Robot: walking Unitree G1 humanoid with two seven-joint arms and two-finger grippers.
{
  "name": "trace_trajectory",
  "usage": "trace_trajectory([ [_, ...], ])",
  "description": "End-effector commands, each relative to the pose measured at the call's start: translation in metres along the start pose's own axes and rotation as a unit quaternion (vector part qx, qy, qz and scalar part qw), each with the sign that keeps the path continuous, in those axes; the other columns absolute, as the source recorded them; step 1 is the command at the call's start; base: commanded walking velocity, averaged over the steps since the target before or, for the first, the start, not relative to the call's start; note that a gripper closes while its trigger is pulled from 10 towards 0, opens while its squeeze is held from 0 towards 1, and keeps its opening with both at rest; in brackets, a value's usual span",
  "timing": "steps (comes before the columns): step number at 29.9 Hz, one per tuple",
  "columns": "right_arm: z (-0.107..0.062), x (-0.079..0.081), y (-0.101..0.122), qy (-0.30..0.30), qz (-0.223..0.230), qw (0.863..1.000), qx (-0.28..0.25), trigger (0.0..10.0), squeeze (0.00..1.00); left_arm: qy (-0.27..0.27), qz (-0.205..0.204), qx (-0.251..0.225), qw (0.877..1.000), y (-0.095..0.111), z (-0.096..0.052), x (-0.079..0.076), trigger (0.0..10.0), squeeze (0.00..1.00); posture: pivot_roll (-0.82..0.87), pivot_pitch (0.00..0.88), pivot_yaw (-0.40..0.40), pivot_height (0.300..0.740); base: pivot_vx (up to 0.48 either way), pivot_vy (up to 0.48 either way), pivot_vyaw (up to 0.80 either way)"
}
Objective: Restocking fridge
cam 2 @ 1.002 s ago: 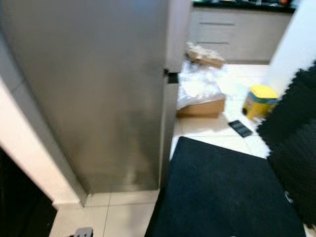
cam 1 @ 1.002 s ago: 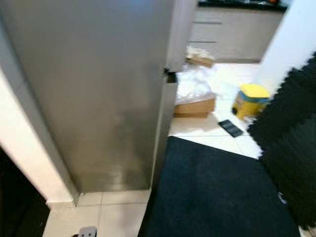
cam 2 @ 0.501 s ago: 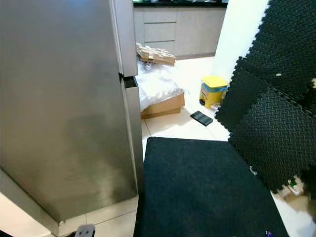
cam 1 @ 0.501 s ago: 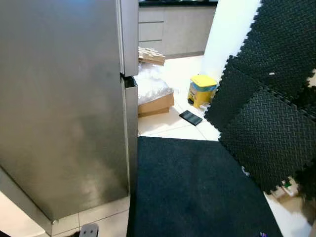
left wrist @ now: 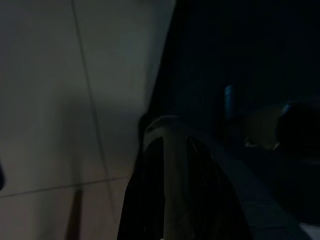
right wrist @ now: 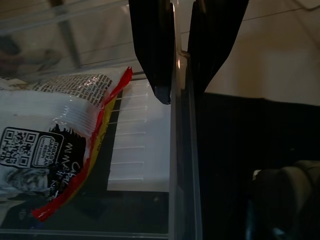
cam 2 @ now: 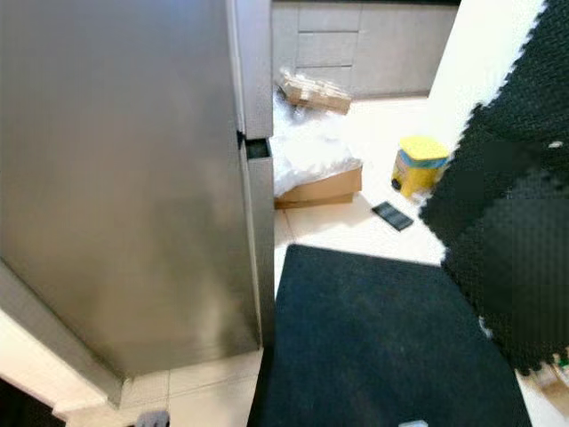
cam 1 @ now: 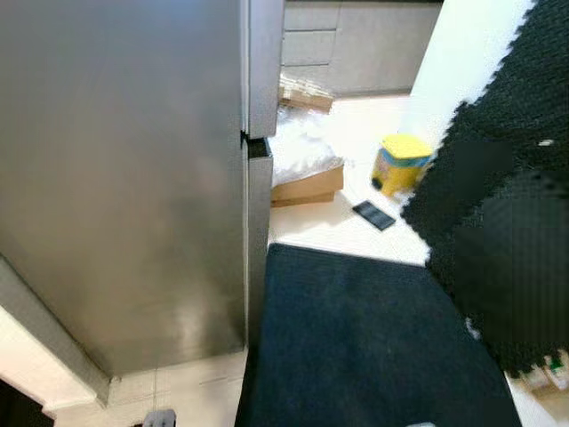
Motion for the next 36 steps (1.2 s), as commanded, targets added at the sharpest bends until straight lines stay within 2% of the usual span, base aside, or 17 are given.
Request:
trace_trajectory([
  [1, 0.0, 0.001, 0.004, 0.0, -0.002, 1.0, -0.009, 10.0, 0.0, 0.002, 0.0, 0.018, 1.0, -0.012, -0.002, 0.002, 10.0, 0.0, -0.03, 0.0, -0.031, 0.74, 0.0, -0.48, 0.0],
  [9, 0.0, 0.001, 0.006, 0.005, -0.03, 0.999, -0.013, 10.0, 0.0, 0.002, 0.003, 0.02, 1.0, -0.012, -0.002, 0.002, 10.0, 0.0, -0.03, 0.0, -0.031, 0.74, 0.0, -0.48, 0.0],
  [16, 0.0, 0.002, 0.007, 0.008, -0.036, 0.999, -0.016, 10.0, 0.0, 0.001, 0.003, 0.019, 1.0, -0.011, -0.002, 0.002, 10.0, 0.0, -0.04, 0.0, -0.032, 0.74, 0.0, -0.48, 0.0],
  [20, -0.001, 0.005, 0.01, 0.023, -0.025, 0.999, -0.023, 10.0, 0.0, 0.002, 0.003, 0.018, 1.0, -0.01, -0.002, 0.002, 10.0, 0.0, -0.04, 0.0, -0.032, 0.74, 0.0, -0.48, 0.0],
  [25, -0.001, 0.012, 0.009, 0.046, -0.026, 0.998, -0.021, 10.0, 0.0, 0.005, -0.007, 0.017, 1.0, -0.011, -0.002, 0.002, 10.0, 0.0, -0.04, 0.0, -0.031, 0.74, 0.0, 0.0, 0.48],
  [36, -0.001, 0.014, 0.008, 0.054, -0.024, 0.998, -0.019, 10.0, 0.0, 0.004, -0.009, 0.016, 1.0, -0.011, -0.002, 0.002, 10.0, 0.0, -0.04, 0.0, -0.03, 0.74, 0.0, 0.0, 0.79],
])
Point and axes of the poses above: a point about 5 cm out from each wrist's last joint towards the gripper, its own z axis pointing out of the wrist towards the gripper, its own y axis along the axis of the wrist's last joint, x = y × z, the point moved 4 cm from there along z, pointing out of the wrist towards the gripper, and after that the axes turned 10 degrees about z, right-handed, at the moved point
